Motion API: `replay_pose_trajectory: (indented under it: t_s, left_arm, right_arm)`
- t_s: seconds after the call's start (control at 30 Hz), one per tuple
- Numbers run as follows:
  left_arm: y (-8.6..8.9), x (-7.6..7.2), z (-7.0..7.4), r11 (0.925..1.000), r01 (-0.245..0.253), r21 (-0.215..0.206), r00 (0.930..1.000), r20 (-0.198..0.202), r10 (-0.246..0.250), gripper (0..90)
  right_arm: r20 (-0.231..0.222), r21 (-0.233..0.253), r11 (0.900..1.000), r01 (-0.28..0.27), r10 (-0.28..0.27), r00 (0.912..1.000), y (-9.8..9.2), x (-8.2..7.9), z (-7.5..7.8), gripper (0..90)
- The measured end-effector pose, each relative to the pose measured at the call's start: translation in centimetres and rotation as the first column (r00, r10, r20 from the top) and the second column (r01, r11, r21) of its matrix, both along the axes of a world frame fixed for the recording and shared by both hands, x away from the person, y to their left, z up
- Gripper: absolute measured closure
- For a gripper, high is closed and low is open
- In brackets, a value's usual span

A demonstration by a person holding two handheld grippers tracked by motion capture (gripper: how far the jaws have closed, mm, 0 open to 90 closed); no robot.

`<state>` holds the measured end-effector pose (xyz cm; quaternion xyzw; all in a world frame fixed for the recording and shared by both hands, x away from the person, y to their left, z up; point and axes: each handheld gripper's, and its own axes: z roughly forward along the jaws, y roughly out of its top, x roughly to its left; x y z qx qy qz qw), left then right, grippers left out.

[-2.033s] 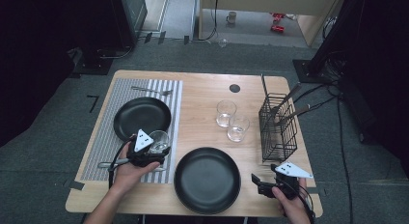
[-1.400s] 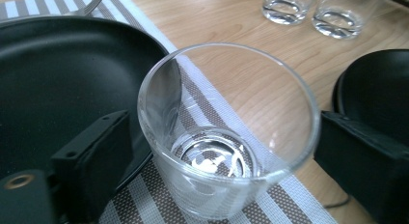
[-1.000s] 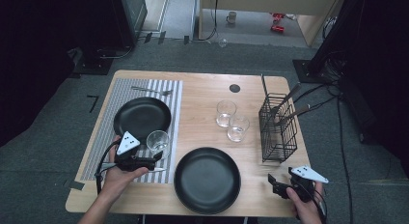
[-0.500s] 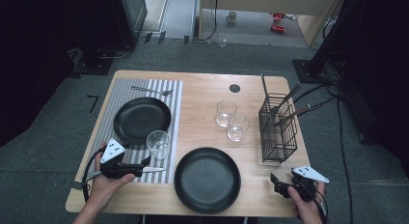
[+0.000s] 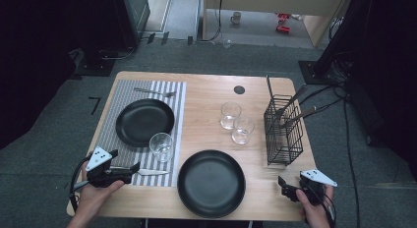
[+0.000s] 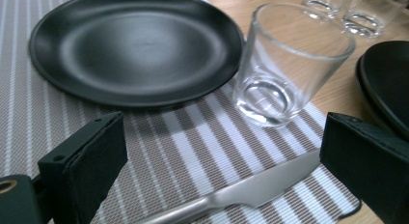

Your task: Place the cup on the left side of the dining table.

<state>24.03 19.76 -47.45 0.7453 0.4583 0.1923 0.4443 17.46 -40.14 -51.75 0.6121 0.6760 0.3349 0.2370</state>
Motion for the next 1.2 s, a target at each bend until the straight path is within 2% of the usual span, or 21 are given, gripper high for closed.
replay_pose_trajectory:
  t_s: [0.3, 0.6, 0.77, 0.83, 1.0, 1.07, 1.1, 1.13, 1.2]
  left_arm:
    - [2.0, -0.6, -0.9, 0.9988, -0.043, 0.023, 0.9988, -0.020, 0.044, 2.9]
    - [3.9, -1.0, -1.4, 0.9960, -0.085, 0.027, 0.9956, -0.036, 0.086, 2.9]
    - [5.0, -1.3, -1.6, 0.9930, -0.113, 0.035, 0.9926, -0.042, 0.114, 2.9]
    - [6.0, -1.5, -1.7, 0.9909, -0.131, 0.031, 0.9900, -0.048, 0.133, 2.9]
    - [6.8, -1.8, -2.1, 0.9869, -0.155, 0.046, 0.9859, -0.056, 0.157, 2.9]
    - [7.0, -1.9, -2.5, 0.9839, -0.165, 0.070, 0.9835, -0.064, 0.169, 2.9]
    - [7.0, -1.9, -2.8, 0.9809, -0.166, 0.101, 0.9821, -0.073, 0.174, 2.9]
    - [7.0, -1.9, -2.8, 0.9809, -0.166, 0.101, 0.9821, -0.073, 0.174, 2.9]
    - [7.0, -2.0, -3.2, 0.9778, -0.163, 0.132, 0.9812, -0.082, 0.174, 2.9]
  right_arm:
    - [0.002, 0.003, 1.000, 0.018, -0.018, 0.9998, -0.5, -0.1, 0.0, 12.3]
    - [0.000, -0.009, 0.999, 0.039, -0.039, 0.9992, -1.1, -0.2, -0.1, 12.3]
    - [-0.003, -0.020, 0.999, 0.050, -0.051, 0.9987, -1.4, -0.3, -0.1, 12.2]
    - [-0.006, -0.039, 0.998, 0.058, -0.059, 0.9983, -1.4, -0.3, -0.2, 12.3]
    - [-0.011, -0.054, 0.997, 0.060, -0.061, 0.9981, -1.2, -0.3, -0.3, 12.1]
    - [-0.015, -0.062, 0.996, 0.062, -0.063, 0.9979, -1.2, -0.3, -0.4, 12.1]
    - [-0.019, -0.070, 0.996, 0.059, -0.060, 0.9980, -1.1, -0.2, -0.4, 12.1]
    - [-0.019, -0.070, 0.996, 0.059, -0.060, 0.9980, -1.1, -0.2, -0.4, 12.1]
    - [-0.021, -0.084, 0.995, 0.056, -0.058, 0.9981, -1.0, -0.2, -0.6, 11.9]
